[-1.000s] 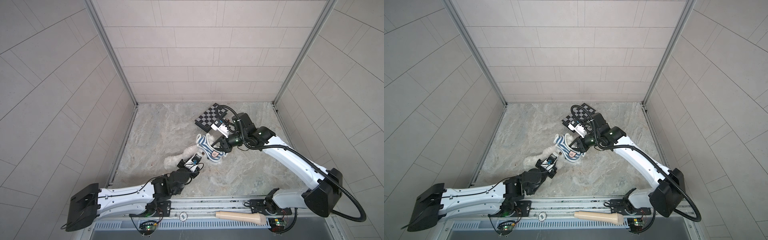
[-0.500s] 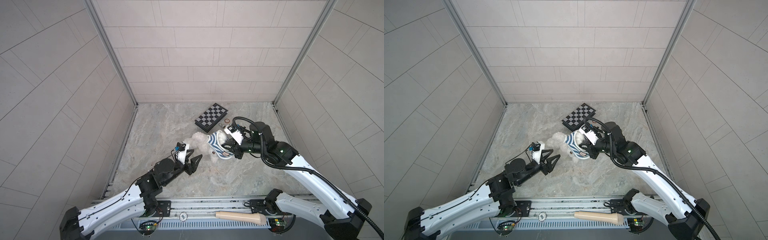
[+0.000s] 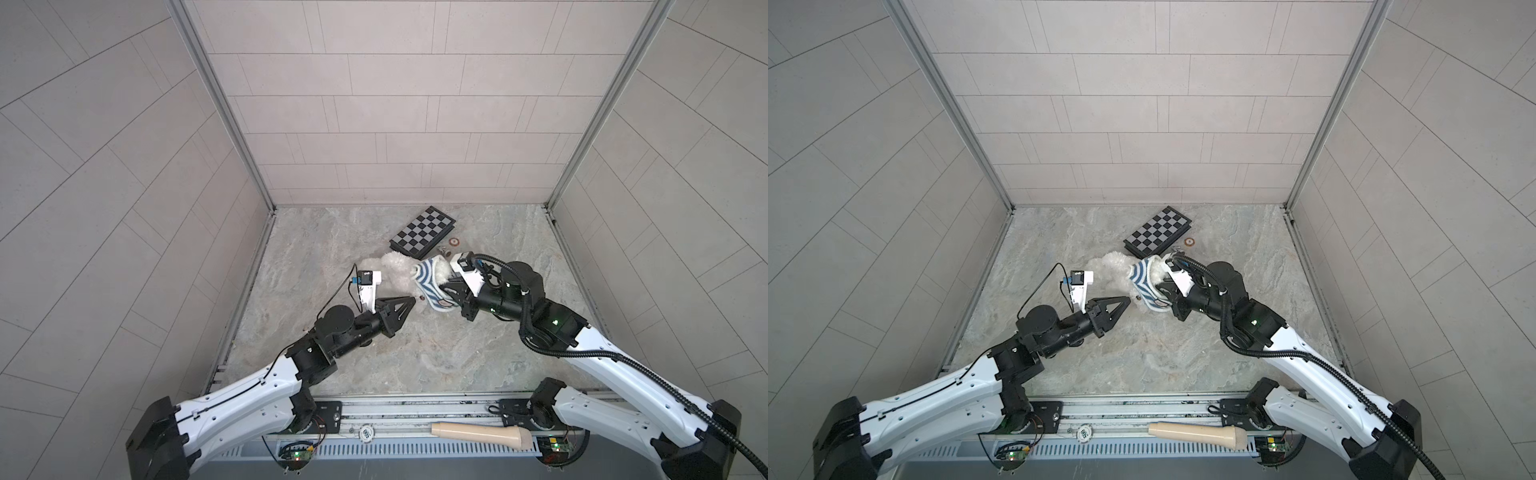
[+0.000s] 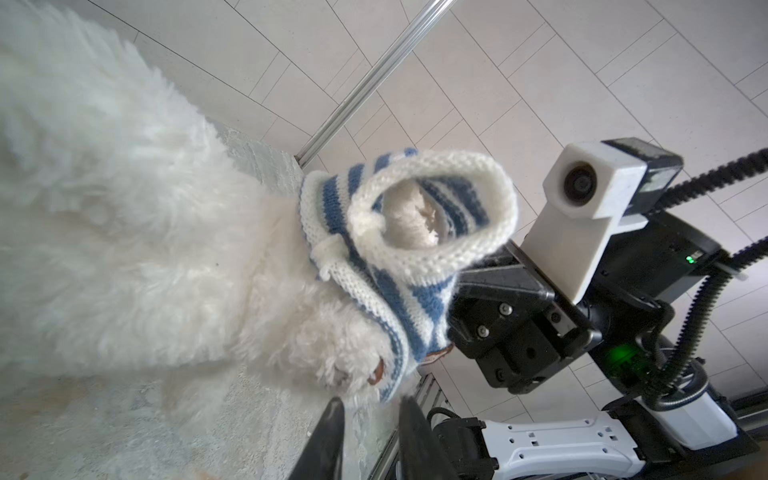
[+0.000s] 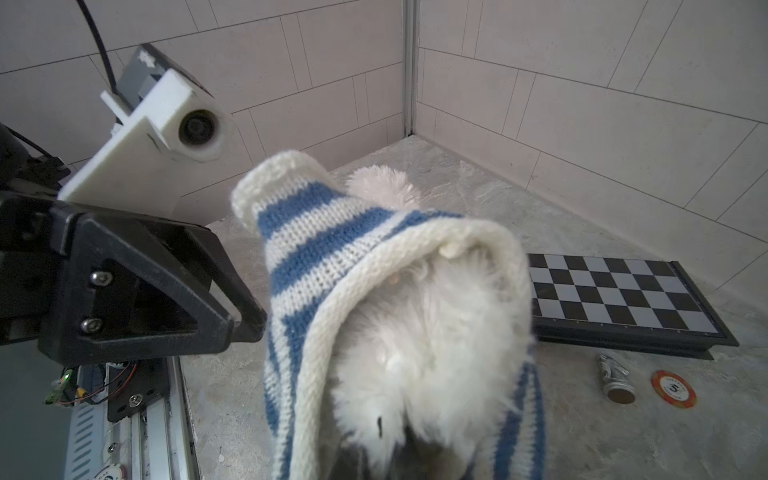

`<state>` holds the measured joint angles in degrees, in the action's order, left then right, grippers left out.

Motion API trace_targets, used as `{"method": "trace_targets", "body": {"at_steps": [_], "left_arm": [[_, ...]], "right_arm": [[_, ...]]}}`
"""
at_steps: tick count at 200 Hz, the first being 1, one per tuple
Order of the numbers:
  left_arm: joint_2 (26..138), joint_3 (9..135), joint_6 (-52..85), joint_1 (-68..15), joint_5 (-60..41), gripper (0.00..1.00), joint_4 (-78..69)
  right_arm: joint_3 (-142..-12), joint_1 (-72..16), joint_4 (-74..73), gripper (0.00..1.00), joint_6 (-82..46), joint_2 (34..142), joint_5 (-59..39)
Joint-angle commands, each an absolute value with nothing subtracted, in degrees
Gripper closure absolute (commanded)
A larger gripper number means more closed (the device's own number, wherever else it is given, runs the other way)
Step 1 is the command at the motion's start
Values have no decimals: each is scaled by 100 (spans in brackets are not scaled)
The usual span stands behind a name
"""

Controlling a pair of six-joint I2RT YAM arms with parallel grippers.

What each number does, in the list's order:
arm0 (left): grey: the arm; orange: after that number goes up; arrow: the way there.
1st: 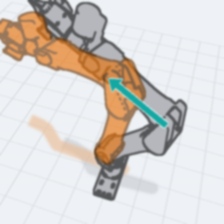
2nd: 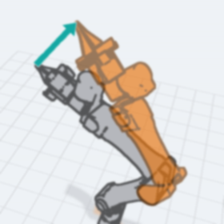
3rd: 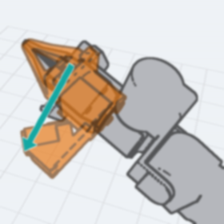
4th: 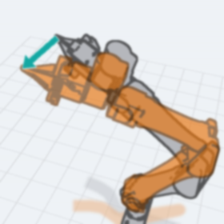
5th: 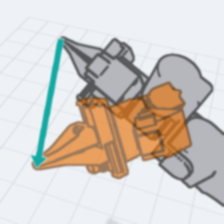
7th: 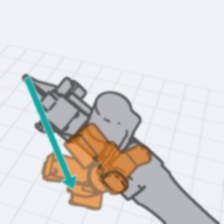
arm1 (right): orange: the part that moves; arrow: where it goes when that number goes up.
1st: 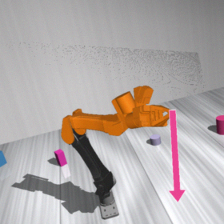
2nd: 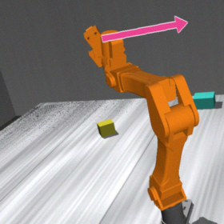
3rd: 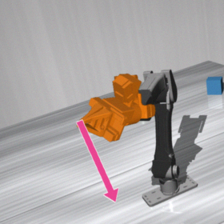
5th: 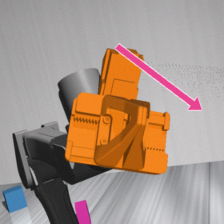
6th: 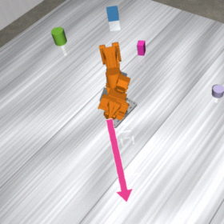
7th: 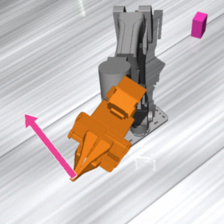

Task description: Dress the teddy bear

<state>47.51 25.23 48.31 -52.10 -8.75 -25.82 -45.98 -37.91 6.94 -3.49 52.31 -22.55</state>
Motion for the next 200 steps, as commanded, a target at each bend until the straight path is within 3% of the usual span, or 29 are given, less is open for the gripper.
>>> {"method": "trace_targets", "body": {"at_steps": [1, 108, 200], "left_arm": [[4801, 2682, 5171, -5147, -940, 73, -3123], [5137, 2769, 5510, -5046, -712, 75, -3242], [5208, 2776, 5662, -4966, -771, 73, -3524]], "right_arm": [[-4544, -3834, -47, 100, -260, 5070, -2205], [-4013, -3850, -693, 100, 193, 4793, -2915], [-4006, -3850, -326, 100, 532, 4676, -3126]]}}
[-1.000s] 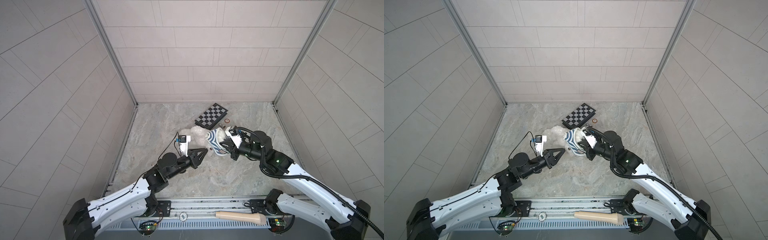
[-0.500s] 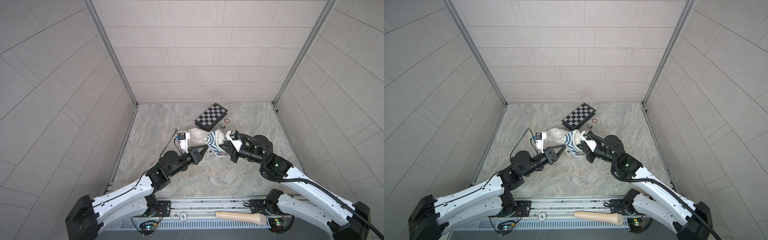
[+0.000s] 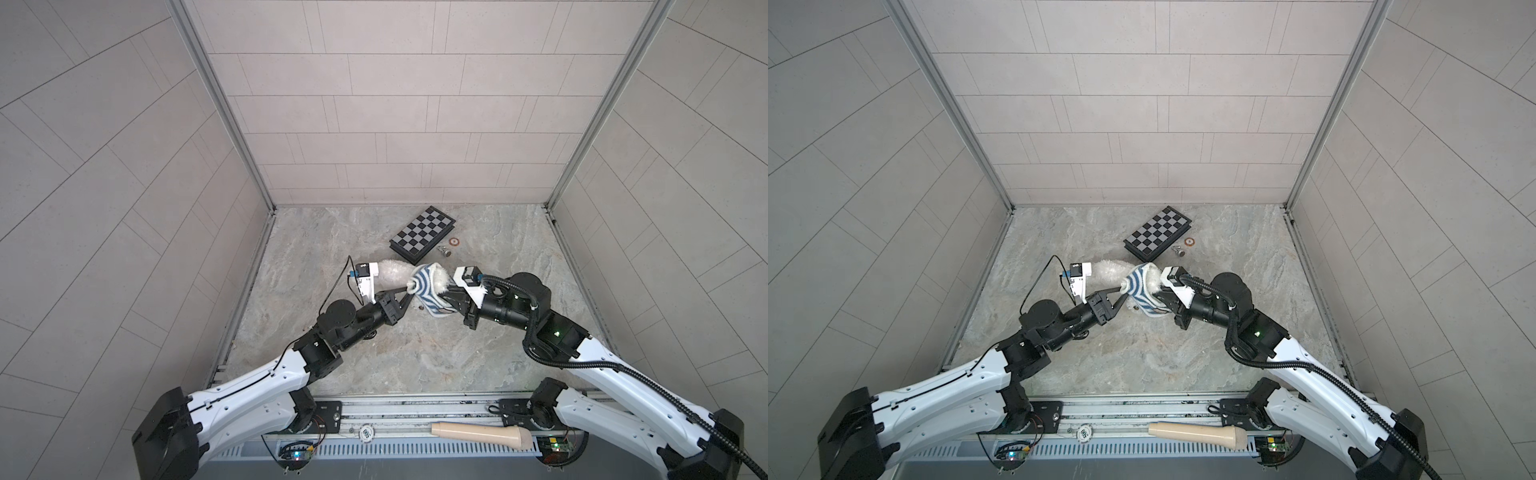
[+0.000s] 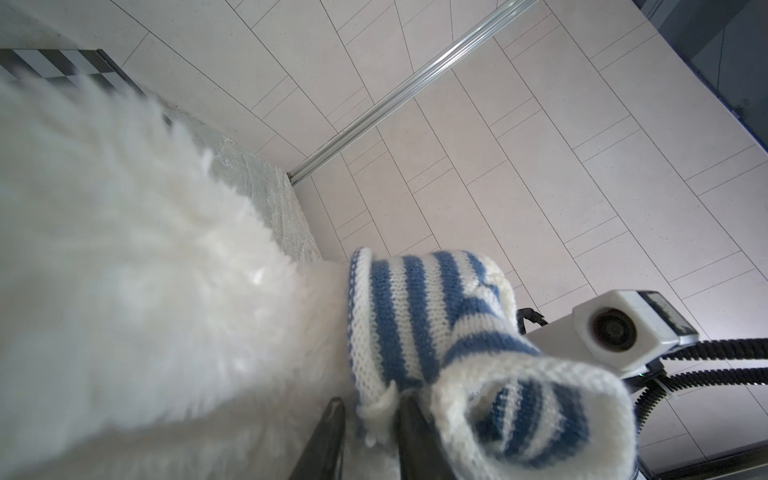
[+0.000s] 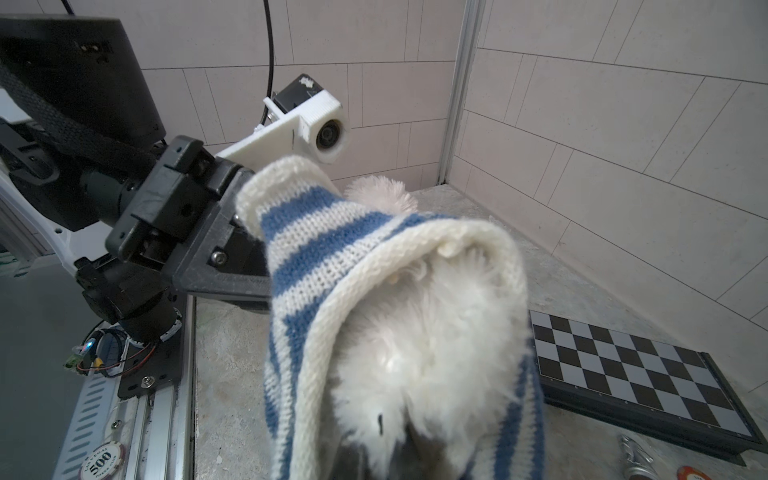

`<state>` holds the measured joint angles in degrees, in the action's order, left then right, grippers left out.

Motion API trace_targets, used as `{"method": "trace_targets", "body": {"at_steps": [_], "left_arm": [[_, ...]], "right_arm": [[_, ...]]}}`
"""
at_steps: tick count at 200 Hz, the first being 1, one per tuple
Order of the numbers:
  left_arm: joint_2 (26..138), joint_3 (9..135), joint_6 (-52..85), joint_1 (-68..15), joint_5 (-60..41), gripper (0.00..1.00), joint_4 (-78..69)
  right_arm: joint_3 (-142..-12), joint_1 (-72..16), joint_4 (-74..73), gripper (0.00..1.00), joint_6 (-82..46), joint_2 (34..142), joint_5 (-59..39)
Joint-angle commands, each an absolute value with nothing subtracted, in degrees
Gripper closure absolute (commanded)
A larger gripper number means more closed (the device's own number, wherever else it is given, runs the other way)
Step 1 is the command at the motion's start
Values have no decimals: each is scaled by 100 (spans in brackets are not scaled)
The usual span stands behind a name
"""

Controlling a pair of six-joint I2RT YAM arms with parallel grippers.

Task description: Dress the teddy bear

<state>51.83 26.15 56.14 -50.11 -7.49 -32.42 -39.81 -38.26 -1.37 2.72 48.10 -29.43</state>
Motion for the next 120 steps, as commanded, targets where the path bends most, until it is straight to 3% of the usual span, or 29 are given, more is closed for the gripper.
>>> {"method": "trace_targets", "body": {"at_steps": [1, 23, 78, 120], "left_arm": [[5206, 2781, 5661, -4966, -772, 73, -3524], [5250, 2808, 5669, -4968, -778, 76, -3524], [5023, 2752, 5539, -4941, -591, 100, -3056], [4828, 2823, 5281, -4310, -636, 100, -1641]], "right_arm": [[-4007, -3850, -325, 100, 534, 4676, -3127], [-4006, -3852, -360, 100, 541, 4669, -3146], [-3949, -3854, -369, 100, 536, 4541, -2885], [-3863, -3852, -543, 100, 484, 4257, -2844]]}}
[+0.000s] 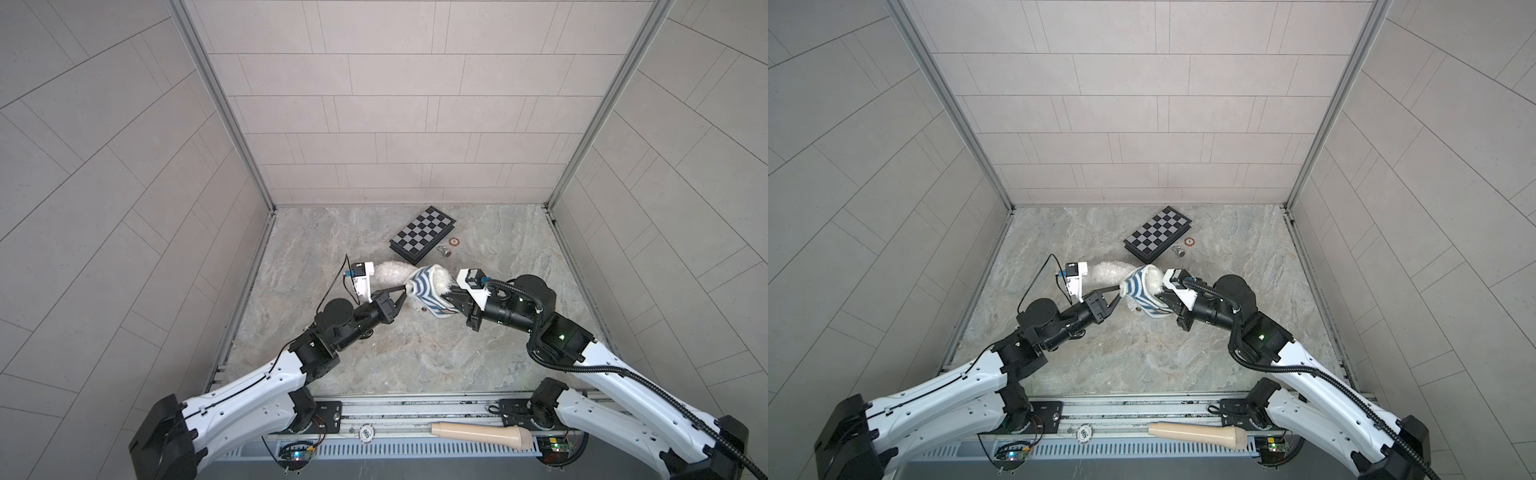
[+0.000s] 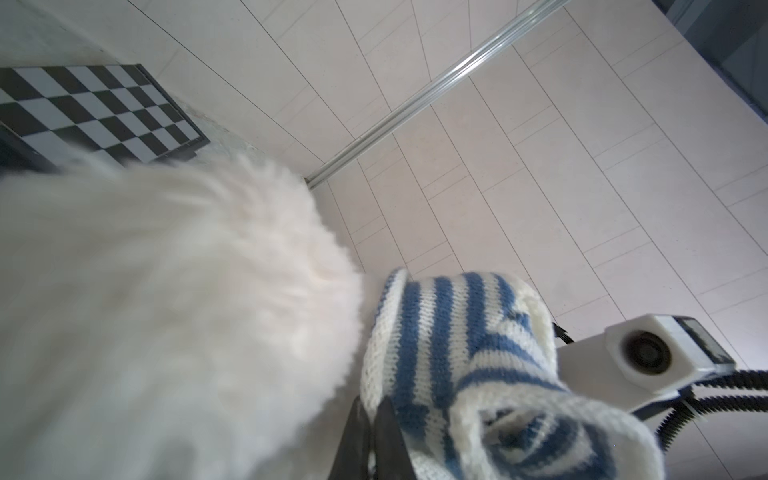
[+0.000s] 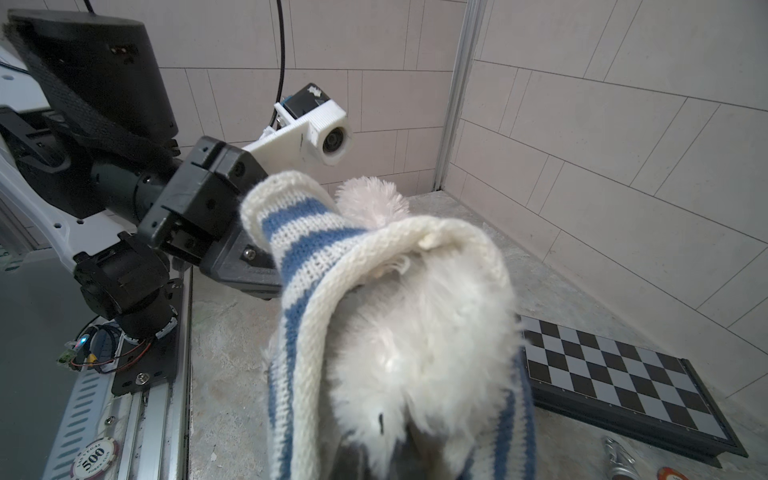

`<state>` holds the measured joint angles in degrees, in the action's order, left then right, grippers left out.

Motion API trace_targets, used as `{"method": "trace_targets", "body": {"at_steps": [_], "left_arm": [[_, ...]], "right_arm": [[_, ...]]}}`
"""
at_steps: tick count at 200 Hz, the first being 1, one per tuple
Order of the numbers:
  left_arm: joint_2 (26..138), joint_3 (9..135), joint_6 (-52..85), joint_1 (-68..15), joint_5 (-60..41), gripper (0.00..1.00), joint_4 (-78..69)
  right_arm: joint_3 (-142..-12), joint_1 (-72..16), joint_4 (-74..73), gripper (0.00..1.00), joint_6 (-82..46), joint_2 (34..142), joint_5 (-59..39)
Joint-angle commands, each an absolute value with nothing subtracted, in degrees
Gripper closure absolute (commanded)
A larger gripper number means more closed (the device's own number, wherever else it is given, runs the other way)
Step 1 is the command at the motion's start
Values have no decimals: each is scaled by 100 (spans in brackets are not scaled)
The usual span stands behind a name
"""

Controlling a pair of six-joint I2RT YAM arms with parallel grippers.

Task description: Dress the teddy bear

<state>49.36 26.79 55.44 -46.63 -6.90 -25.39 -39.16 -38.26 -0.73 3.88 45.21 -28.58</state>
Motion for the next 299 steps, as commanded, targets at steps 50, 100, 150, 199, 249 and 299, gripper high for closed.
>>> {"method": "trace_targets", "body": {"at_steps": [50, 100, 150, 199, 249, 299], "left_arm": [[4871, 2745, 4991, -4087, -475, 100, -1253], [5385, 3166, 4268, -4187, -1473, 94, -1730], [4867, 3372, 3616, -4210, -1126, 44, -1355], [4512, 2966, 3155, -4333, -937, 42, -1727], [6004, 3256, 3732, -5003, -899, 59, -3796], [7039, 3349, 4586, -4998, -907, 62, -5193]], "right_arm": [[-3733, -3850, -828, 100, 445, 4023, -3066], [-4014, -3850, -684, 100, 124, 4261, -2726], [-5097, -3825, 538, 100, -1116, 5082, -833], [-4890, -3797, 16, 100, -2720, 5140, 154], [-4693, -4291, -815, 100, -2989, 5298, 971], [-4338, -4601, -1345, 100, -2958, 5308, 1528]]}}
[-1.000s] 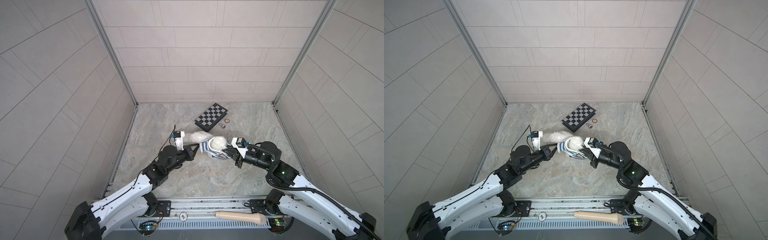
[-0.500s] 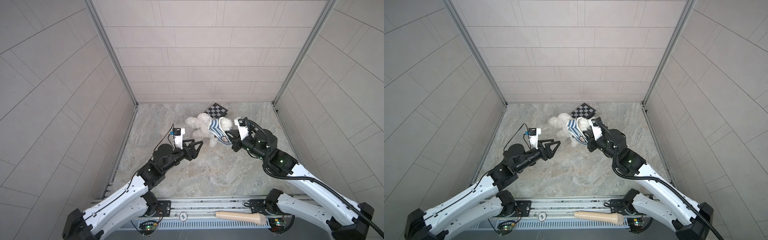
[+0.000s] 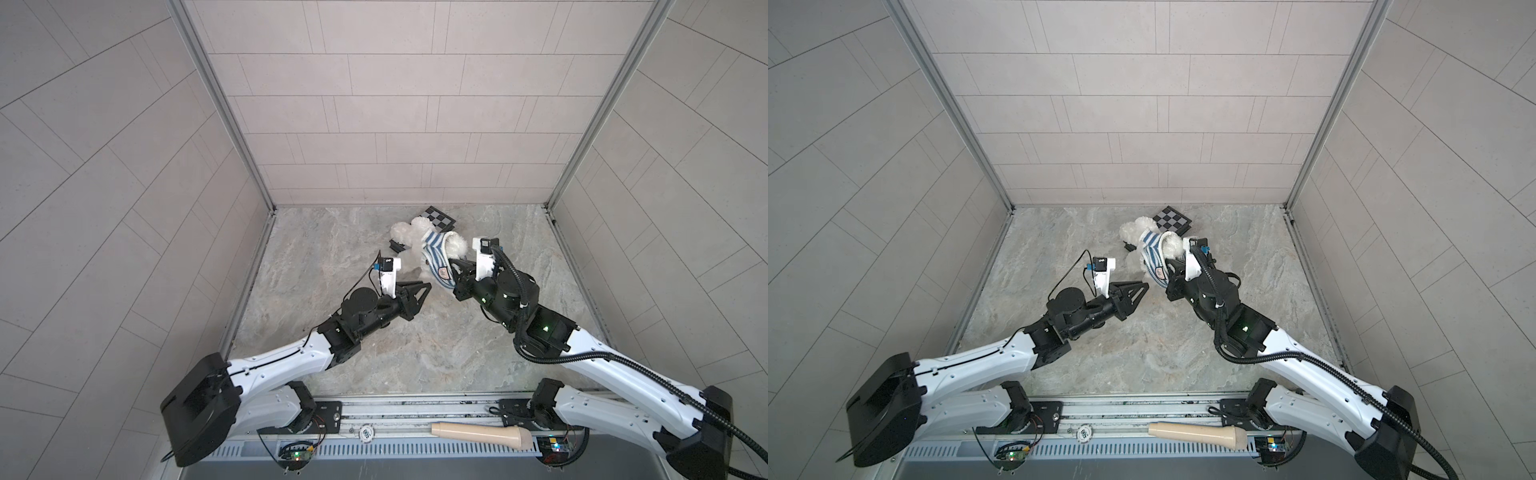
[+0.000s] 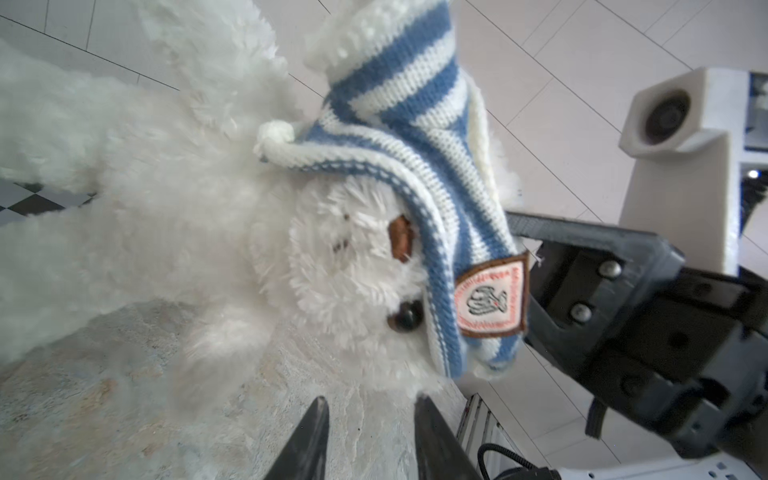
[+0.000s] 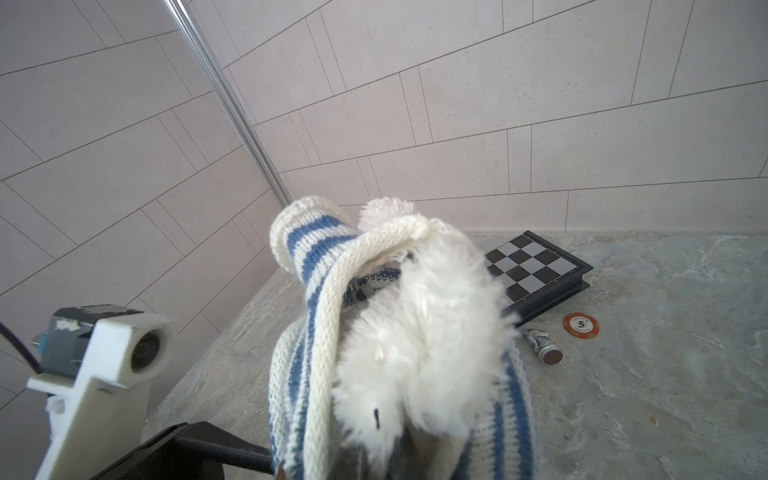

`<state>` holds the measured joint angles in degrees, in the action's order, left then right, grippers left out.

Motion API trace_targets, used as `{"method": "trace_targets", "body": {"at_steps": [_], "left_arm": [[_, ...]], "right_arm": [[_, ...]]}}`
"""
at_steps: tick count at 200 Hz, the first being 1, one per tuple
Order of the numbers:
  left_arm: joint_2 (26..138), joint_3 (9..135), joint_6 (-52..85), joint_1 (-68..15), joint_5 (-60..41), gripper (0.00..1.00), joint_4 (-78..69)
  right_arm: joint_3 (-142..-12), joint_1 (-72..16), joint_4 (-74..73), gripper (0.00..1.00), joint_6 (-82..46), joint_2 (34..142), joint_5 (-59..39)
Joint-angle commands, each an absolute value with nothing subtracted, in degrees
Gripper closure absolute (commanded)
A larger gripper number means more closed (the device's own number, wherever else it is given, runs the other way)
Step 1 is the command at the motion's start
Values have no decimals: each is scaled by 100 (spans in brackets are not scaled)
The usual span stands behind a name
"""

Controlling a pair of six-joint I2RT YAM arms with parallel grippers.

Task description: Dress the teddy bear

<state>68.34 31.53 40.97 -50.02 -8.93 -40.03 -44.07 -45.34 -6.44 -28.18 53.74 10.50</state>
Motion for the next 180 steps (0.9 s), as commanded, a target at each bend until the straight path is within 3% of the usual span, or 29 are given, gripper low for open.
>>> {"method": "trace_targets", "body": {"at_steps": [1, 82, 180], "left_arm": [[7049, 3344, 4596, -5000, -911, 62, -5207], [7699, 3436, 5149, -5005, -1100, 61, -5641], [8059, 3413, 5441, -5005, -1169, 92, -5894]], "right_arm": [[-4336, -4599, -1349, 100, -2960, 5304, 1533], [-4091, -4605, -1941, 100, -2958, 5519, 1465], [-3920, -4597, -2232, 100, -3103, 5655, 1425]]}}
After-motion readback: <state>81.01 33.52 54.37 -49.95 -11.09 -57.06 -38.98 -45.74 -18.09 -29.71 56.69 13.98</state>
